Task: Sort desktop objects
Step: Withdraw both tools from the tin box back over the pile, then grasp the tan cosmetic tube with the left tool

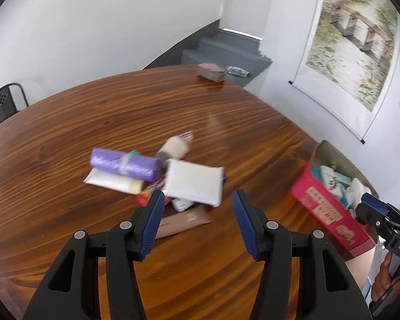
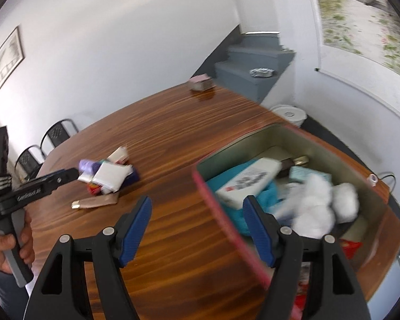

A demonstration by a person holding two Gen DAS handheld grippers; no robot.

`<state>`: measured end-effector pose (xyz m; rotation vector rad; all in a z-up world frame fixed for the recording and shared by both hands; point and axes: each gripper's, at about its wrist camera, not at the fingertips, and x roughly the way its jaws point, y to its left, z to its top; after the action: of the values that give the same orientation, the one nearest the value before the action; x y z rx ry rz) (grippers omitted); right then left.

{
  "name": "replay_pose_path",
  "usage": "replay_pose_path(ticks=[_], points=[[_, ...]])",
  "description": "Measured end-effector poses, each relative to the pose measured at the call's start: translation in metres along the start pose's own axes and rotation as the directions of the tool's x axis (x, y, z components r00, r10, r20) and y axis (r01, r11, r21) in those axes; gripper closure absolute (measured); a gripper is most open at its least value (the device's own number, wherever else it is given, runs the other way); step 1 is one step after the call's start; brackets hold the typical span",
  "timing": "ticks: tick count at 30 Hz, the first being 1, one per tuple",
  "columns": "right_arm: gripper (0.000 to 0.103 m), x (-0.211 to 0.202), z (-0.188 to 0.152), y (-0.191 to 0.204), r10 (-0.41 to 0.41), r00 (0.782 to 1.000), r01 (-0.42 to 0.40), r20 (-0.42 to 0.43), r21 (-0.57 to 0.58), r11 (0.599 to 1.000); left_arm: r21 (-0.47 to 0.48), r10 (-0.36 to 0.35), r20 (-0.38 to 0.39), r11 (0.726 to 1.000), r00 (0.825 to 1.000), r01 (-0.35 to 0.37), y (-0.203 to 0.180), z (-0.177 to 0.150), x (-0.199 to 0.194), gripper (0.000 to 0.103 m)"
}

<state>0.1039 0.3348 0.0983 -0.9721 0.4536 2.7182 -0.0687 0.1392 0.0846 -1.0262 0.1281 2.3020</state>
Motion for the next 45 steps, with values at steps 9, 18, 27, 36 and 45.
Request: replay_pose_path(ticks=[9, 18, 27, 36, 45], points=[[0.028, 0.022, -0.011, 0.024, 0.039, 0.997, -0.041, -0.063, -0.031, 0.999, -0.011, 0.013, -0.099, 1.0, 0.995, -0.014, 0.033, -0.016, 0.034, 0.046], [0.028, 0.039, -0.019, 0.035, 0.06, 0.992, -0.067, -0.115, -0.054, 0.996, 0.063, 0.002, -0.145, 0.998, 0.989, 0.008, 0.04, -0.034, 0.051, 0.046], [0.028, 0.05, -0.021, 0.042, 0.071, 0.987, -0.08, -0.141, -0.057, 0.995, 0.294, 0.086, -0.124, 0.955, 0.988, -0.047, 0.009, -0.057, 0.035, 0.044], [0.028, 0.056, -0.024, 0.048, 0.077, 0.985, -0.088, -0.157, -0.065, 0.994, 0.217, 0.059, -0.12, 0.976, 0.991, -0.032, 0.03, -0.048, 0.038, 0.044], [0.028, 0.062, -0.031, 0.056, 0.089, 0.98, -0.101, -0.18, -0.063, 0.993, 0.213, 0.122, -0.092, 0.972, 0.988, -0.1, 0.046, -0.043, 0.042, 0.044]])
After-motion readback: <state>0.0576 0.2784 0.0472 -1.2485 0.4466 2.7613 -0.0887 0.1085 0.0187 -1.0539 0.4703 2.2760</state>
